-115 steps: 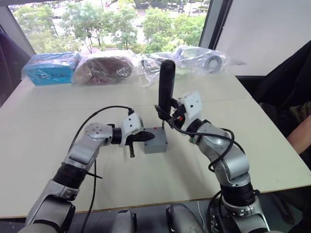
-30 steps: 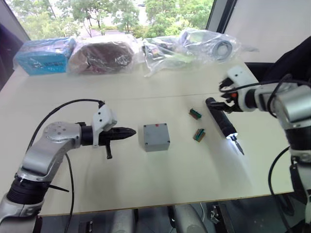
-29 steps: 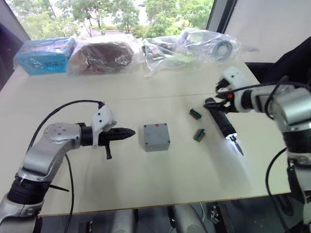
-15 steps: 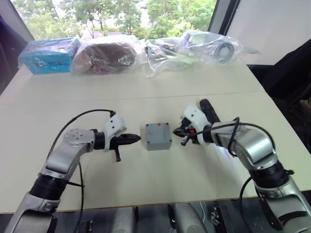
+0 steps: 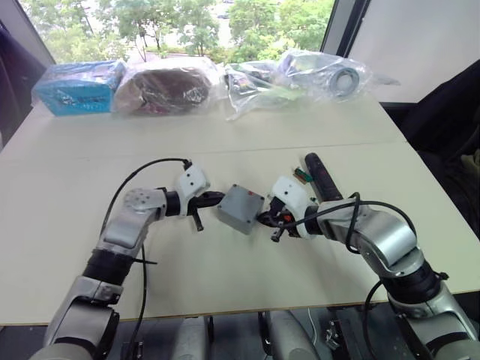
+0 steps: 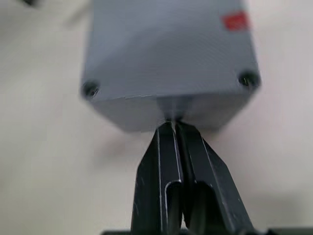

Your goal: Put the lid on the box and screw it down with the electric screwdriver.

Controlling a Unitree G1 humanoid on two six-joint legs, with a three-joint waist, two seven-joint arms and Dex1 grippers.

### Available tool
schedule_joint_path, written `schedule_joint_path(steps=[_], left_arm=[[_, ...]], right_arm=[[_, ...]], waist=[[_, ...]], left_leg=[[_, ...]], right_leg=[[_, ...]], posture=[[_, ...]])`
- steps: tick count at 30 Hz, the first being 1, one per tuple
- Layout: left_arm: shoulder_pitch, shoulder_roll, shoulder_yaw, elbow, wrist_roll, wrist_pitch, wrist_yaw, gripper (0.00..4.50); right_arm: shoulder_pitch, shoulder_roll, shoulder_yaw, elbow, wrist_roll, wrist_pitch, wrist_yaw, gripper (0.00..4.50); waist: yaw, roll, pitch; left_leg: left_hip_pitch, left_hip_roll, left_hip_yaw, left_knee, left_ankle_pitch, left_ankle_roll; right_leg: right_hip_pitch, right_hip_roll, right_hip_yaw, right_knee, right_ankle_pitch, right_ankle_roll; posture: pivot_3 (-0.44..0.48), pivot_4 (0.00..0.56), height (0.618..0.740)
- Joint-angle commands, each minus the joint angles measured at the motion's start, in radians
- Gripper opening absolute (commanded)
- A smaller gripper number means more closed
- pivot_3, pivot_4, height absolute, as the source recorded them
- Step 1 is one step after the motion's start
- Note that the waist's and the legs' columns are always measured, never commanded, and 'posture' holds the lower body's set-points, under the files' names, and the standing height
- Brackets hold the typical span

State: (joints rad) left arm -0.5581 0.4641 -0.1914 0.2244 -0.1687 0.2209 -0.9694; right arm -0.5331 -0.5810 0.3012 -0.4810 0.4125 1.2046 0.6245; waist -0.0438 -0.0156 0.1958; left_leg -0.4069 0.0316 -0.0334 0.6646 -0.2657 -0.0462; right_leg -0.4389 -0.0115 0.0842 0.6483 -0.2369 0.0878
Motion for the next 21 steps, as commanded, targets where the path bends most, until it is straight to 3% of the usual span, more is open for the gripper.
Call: schedule_joint_path(steps=[1,8,15,21], left_arm=[[-0.032,-0.010,-0.005,0.025,0.022,-0.058,-0.005,0.00],[0.050,0.109,0.024,-0.068,0.007,-0.038,-0.090,0.00],[0.163,0.214,0.048,-0.269,-0.070,0.069,-0.176,0.00],[0.162,0.188,0.033,-0.309,-0.079,0.115,-0.142,0.00]], right_arm=[[-0.020,-0.028,-0.024,-0.069,0.018,0.010,0.006,0.05],[-0.079,-0.092,-0.077,0.048,-0.049,-0.085,-0.007,0.05],[-0.088,-0.009,-0.043,0.225,-0.095,-0.244,0.001,0.05],[-0.077,0.051,0.007,0.288,-0.123,-0.318,0.025,0.05]], waist=[[-0.001,0.000,0.000],[-0.006,0.000,0.000],[-0.002,-0.002,0.000],[-0.001,-0.002,0.000]], left_leg=[[0.000,0.000,0.000,0.000,0.000,0.000],[0.000,0.000,0.000,0.000,0.000,0.000],[0.000,0.001,0.001,0.000,0.000,0.000],[0.000,0.000,0.000,0.000,0.000,0.000]], right_leg=[[0.000,0.000,0.000,0.000,0.000,0.000],[0.000,0.000,0.000,0.000,0.000,0.000],[0.000,0.000,0.000,0.000,0.000,0.000],[0.000,0.000,0.000,0.000,0.000,0.000]], posture=[[0.000,0.150,0.740],[0.000,0.150,0.740],[0.000,0.150,0.740],[0.000,0.150,0.740]])
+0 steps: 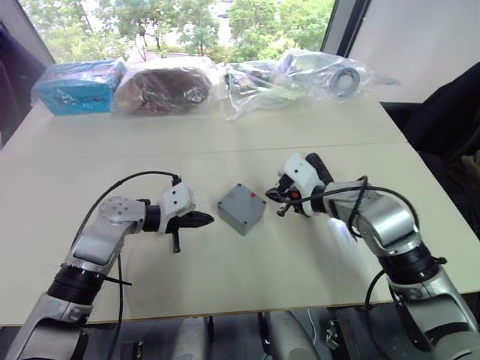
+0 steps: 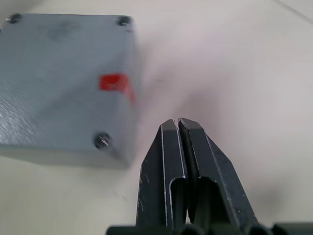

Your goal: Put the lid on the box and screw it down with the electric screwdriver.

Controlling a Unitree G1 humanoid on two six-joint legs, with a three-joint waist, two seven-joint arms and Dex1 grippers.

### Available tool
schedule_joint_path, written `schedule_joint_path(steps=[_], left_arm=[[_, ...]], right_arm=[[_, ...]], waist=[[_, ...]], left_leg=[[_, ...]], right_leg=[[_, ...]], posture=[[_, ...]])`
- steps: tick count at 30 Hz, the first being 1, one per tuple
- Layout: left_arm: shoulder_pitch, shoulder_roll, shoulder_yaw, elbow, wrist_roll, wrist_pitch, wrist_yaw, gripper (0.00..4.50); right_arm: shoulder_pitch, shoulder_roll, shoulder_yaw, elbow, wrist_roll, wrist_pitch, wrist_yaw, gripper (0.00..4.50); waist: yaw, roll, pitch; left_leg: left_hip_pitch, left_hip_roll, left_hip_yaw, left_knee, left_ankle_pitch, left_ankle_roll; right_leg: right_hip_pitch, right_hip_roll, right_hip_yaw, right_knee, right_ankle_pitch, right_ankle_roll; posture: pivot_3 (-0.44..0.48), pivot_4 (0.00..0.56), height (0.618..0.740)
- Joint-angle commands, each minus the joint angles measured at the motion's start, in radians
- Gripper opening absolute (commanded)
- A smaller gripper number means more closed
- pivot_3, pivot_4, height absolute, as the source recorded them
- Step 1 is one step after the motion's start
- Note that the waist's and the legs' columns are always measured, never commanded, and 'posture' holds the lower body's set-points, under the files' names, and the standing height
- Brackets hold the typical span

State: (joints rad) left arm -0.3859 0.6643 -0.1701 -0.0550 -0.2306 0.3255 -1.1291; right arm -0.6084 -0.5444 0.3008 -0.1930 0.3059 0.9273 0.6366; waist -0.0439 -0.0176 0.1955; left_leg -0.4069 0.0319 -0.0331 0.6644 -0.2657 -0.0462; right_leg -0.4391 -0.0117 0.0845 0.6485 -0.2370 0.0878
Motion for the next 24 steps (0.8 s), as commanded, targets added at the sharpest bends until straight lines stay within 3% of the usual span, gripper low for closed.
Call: schedule_joint_path(steps=[1,16,24], left_arm=[[-0.015,-0.021,0.009,-0.024,-0.013,0.009,0.026,0.00],[-0.118,-0.079,-0.010,0.108,0.035,-0.064,0.047,0.00],[-0.056,-0.017,0.042,0.012,0.000,-0.022,0.028,0.00]], right_arm=[[0.001,0.020,0.009,-0.004,-0.015,-0.039,0.015,0.05],[0.074,-0.018,-0.021,-0.191,0.009,0.082,0.024,0.05],[0.049,-0.040,-0.137,-0.177,-0.052,0.068,-0.084,0.05]], waist=[[-0.001,0.000,0.000],[-0.001,0.000,0.000],[-0.002,0.000,0.000]], left_leg=[[0.000,0.000,0.000,0.000,0.000,0.000],[0.000,0.000,0.000,0.000,0.000,0.000],[0.000,0.000,0.000,0.000,0.000,0.000]], right_leg=[[0.000,0.000,0.000,0.000,0.000,0.000],[0.000,0.000,0.000,0.000,0.000,0.000],[0.000,0.000,0.000,0.000,0.000,0.000]], posture=[[0.000,0.150,0.740],[0.000,0.150,0.740],[0.000,0.150,0.740]])
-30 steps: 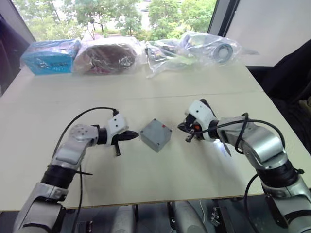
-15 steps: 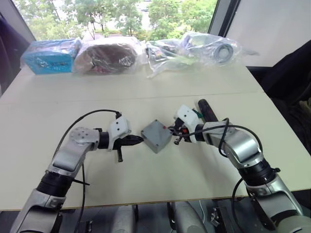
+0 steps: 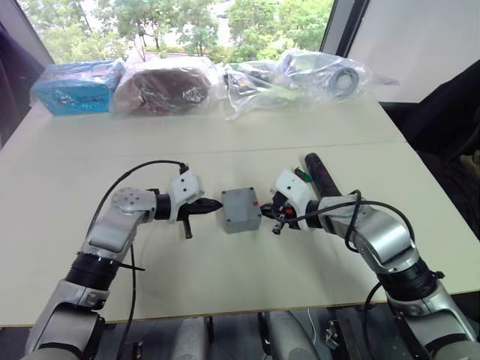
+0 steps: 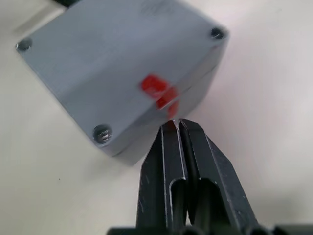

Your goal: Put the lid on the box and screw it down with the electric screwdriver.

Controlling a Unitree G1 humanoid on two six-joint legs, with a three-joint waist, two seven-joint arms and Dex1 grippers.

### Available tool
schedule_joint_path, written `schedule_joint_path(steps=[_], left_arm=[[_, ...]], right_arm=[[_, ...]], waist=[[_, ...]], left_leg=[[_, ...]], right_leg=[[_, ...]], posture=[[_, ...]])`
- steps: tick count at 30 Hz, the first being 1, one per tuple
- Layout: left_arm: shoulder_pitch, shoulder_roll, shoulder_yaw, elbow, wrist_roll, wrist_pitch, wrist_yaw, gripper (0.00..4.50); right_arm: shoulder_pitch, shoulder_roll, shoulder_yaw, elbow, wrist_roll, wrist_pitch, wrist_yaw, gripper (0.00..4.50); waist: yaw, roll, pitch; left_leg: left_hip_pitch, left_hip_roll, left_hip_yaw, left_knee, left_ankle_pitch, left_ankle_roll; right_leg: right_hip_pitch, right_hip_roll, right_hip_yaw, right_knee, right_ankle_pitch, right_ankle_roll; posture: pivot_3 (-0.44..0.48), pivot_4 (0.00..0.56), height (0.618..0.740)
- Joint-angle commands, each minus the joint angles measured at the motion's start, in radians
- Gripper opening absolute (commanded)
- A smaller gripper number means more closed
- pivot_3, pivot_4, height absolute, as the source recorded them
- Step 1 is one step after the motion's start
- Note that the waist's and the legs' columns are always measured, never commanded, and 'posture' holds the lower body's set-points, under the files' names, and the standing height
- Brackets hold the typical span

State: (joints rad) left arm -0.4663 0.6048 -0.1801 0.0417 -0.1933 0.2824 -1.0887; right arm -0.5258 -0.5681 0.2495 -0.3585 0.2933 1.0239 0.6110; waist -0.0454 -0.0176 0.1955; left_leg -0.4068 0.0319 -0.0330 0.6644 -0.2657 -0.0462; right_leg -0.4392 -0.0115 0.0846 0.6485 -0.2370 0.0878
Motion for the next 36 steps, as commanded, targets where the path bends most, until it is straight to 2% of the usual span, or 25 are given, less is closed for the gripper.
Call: schedule_joint_path(steps=[1,5,9,11,14,22,36], left_arm=[[0.033,0.055,0.063,-0.107,-0.049,0.035,-0.014,0.00],[0.045,0.085,0.109,-0.184,-0.097,0.087,-0.004,0.00],[0.016,0.078,0.138,-0.249,-0.145,0.139,0.020,0.00],[0.002,0.070,0.137,-0.263,-0.153,0.154,0.034,0.00],[-0.018,0.057,0.128,-0.298,-0.169,0.178,0.048,0.00],[-0.042,0.045,0.110,-0.319,-0.164,0.189,0.069,0.00],[-0.041,0.038,0.104,-0.328,-0.169,0.194,0.087,0.00]], right_arm=[[-0.044,-0.012,-0.109,0.012,-0.048,-0.041,-0.079,0.05],[-0.084,0.003,-0.145,0.121,-0.072,-0.084,-0.110,0.05],[-0.137,0.046,-0.170,0.285,-0.090,-0.129,-0.145,1.36],[-0.153,0.065,-0.185,0.330,-0.087,-0.148,-0.151,2.28],[-0.176,0.074,-0.181,0.403,-0.103,-0.176,-0.154,3.23],[-0.221,0.092,-0.198,0.559,-0.124,-0.241,-0.162,3.23],[-0.261,0.119,-0.209,0.665,-0.136,-0.222,-0.172,3.23]], waist=[[0.000,0.000,0.000],[0.000,0.000,0.000],[0.001,0.000,0.000],[0.001,0.000,0.000],[0.000,0.000,0.000],[-0.003,0.000,0.000],[-0.001,0.000,0.000]], left_leg=[[0.000,0.000,0.000,0.000,0.000,0.000],[0.000,0.000,0.000,0.000,0.000,0.000],[0.000,0.000,0.000,0.000,0.000,0.000],[0.000,0.000,0.000,0.000,0.000,0.000],[0.000,0.000,0.000,0.000,0.000,0.000],[0.000,0.000,0.000,0.000,0.000,0.000],[0.000,0.000,0.000,0.000,0.000,0.000]], right_leg=[[0.000,0.000,0.000,0.000,0.000,0.000],[0.000,0.000,0.000,0.000,0.000,0.000],[0.000,0.000,0.000,0.000,0.000,0.000],[0.000,0.000,0.000,0.000,0.000,0.000],[0.000,0.000,0.000,0.000,0.000,0.000],[0.000,0.000,0.000,0.000,0.000,0.000],[0.000,0.000,0.000,0.000,0.000,0.000]], posture=[[0.000,0.150,0.740],[0.000,0.150,0.740],[0.000,0.150,0.740],[0.000,0.150,0.740],[0.000,0.150,0.740],[0.000,0.150,0.740],[0.000,0.150,0.740]])
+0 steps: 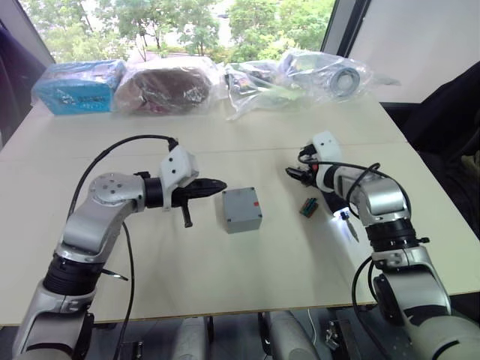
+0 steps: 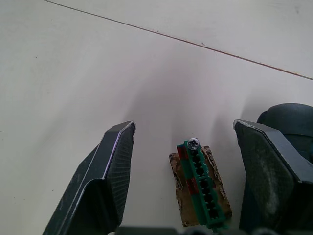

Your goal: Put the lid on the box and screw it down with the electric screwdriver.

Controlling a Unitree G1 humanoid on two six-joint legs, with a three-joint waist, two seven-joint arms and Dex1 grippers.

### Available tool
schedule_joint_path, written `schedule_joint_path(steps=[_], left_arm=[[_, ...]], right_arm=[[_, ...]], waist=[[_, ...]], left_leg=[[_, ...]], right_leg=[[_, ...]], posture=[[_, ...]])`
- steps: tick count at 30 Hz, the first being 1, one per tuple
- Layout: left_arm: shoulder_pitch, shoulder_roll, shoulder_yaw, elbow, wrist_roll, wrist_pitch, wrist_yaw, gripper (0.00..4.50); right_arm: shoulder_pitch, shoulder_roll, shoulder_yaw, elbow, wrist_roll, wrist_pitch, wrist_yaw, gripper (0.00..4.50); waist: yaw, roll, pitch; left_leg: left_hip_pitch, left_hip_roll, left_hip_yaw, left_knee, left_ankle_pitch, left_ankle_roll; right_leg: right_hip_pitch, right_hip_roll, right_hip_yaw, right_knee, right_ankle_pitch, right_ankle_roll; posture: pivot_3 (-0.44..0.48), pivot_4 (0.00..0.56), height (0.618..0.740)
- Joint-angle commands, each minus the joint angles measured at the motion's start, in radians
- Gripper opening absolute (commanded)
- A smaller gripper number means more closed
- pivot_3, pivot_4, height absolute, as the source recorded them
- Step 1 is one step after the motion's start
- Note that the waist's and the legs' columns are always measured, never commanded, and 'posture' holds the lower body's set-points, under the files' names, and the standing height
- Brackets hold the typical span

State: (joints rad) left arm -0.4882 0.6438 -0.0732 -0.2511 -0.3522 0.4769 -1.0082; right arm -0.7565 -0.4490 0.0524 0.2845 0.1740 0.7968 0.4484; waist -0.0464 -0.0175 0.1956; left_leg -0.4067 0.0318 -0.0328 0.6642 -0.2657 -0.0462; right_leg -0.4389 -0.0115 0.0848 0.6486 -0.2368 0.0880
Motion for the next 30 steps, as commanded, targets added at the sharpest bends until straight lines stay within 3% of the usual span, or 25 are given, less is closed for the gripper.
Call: schedule_joint_path(steps=[1,29,30], left_arm=[[-0.020,-0.002,-0.005,-0.035,-0.010,-0.001,0.008,0.00],[-0.006,0.006,-0.016,-0.061,-0.013,0.003,0.034,0.00],[-0.008,0.005,-0.016,-0.064,-0.014,0.006,0.036,0.00]], right_arm=[[-0.032,0.001,-0.011,0.028,-0.019,0.005,-0.011,3.23],[-0.069,0.035,-0.002,0.064,-0.050,-0.015,0.006,3.23],[-0.069,0.036,-0.004,0.065,-0.050,-0.016,0.006,3.03]], waist=[[0.000,0.000,0.000],[-0.003,0.000,0.000],[-0.004,0.000,0.000]], left_leg=[[0.000,0.000,0.000,0.000,0.000,0.000],[0.000,0.000,0.000,0.000,0.000,0.000],[0.000,0.000,0.000,0.000,0.000,0.000]], right_leg=[[0.000,0.000,0.000,0.000,0.000,0.000],[0.000,0.000,0.000,0.000,0.000,0.000],[0.000,0.000,0.000,0.000,0.000,0.000]], posture=[[0.000,0.150,0.740],[0.000,0.150,0.740],[0.000,0.150,0.740]])
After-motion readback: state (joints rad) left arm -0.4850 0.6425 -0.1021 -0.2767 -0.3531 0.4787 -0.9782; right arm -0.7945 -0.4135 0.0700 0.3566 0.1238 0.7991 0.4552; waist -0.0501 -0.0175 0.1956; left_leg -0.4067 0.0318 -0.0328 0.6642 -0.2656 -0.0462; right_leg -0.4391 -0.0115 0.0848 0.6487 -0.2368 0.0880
